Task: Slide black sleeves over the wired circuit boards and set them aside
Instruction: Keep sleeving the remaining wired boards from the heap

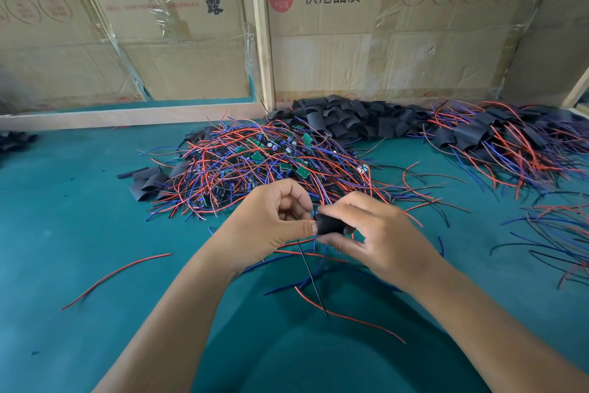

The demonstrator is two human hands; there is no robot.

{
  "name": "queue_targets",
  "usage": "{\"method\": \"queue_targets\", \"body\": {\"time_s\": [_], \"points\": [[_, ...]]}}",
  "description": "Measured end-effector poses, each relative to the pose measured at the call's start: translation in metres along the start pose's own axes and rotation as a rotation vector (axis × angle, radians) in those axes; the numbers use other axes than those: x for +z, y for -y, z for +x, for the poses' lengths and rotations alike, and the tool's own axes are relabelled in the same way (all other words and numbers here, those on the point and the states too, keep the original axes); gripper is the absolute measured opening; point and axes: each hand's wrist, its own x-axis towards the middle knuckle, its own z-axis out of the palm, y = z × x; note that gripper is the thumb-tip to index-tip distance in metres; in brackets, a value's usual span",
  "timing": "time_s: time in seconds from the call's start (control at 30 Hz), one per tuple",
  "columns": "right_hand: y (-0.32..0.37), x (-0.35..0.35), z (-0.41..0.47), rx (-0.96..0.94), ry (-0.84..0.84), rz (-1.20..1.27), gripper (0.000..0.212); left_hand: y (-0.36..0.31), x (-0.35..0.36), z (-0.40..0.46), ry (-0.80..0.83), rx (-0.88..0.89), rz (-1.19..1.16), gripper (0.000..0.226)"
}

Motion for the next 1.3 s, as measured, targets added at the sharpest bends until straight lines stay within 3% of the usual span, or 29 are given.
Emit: {"method": "queue_targets", "body": {"time_s": [0.37, 0.53, 0.63, 0.77, 0.97, 1.07, 1.17, 1.3], "points": [[0.003, 0.003, 0.000, 0.018, 0.014, 0.026, 0.032, 0.007, -0.002, 0.001, 0.005, -0.003, -0.070, 0.026], [0.006, 0.003, 0.003, -0.037, -0.001, -0.092, 0.032, 0.013, -0.002, 0.004, -0.013, -0.030, -0.161, 0.026], [0.006, 0.000, 0.003, -0.026, -0.053, -0.209, 0.016, 0.012, -0.001, 0.005, -0.013, 0.000, -0.277, 0.027], [-0.002, -0.010, 0.007, 0.014, -0.116, -0.278, 0.019, 0.016, -0.001, 0.007, 0.013, 0.008, -0.511, 0.032], [-0.036, -0.048, 0.021, 0.060, -0.270, -0.333, 0.020, 0.030, -0.008, 0.013, -0.048, 0.012, -0.675, 0.020], [-0.067, -0.075, 0.028, 0.054, -0.301, -0.536, 0.028, 0.034, -0.005, 0.018, -0.090, -0.022, -0.760, 0.024], [-0.101, -0.094, 0.035, 0.225, -0.242, -0.684, 0.022, 0.035, -0.002, 0.018, -0.060, -0.055, -0.794, 0.021], [-0.166, -0.132, 0.047, 0.645, -0.121, -0.543, 0.026, 0.039, -0.004, 0.019, -0.022, -0.053, -0.812, 0.025]]}}
